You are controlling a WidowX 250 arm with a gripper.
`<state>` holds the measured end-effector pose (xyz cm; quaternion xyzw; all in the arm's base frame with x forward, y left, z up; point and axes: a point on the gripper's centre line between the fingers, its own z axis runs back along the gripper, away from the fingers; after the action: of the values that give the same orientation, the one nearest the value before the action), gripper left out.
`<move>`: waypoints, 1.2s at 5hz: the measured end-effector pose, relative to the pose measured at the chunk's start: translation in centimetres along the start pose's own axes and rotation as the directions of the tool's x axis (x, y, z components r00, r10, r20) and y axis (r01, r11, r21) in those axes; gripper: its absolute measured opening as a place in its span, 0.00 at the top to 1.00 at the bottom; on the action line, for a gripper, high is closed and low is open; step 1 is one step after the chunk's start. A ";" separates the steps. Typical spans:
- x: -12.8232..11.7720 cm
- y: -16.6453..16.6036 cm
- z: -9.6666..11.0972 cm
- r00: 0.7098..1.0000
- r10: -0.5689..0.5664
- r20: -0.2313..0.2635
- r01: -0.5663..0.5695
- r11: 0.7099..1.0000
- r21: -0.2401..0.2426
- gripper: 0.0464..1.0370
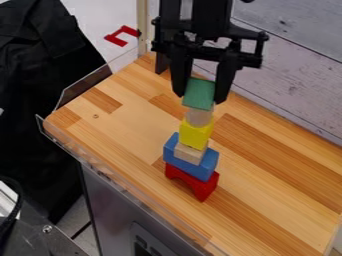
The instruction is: Put the green triangle on top of the cylinder
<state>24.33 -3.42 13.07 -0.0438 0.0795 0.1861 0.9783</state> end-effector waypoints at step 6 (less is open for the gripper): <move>-0.6 0.3 5.6 0.985 0.081 0.152 -0.085 0.996 0.023 0.04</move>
<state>24.45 -2.76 18.71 -0.0121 0.0097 0.2284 0.9735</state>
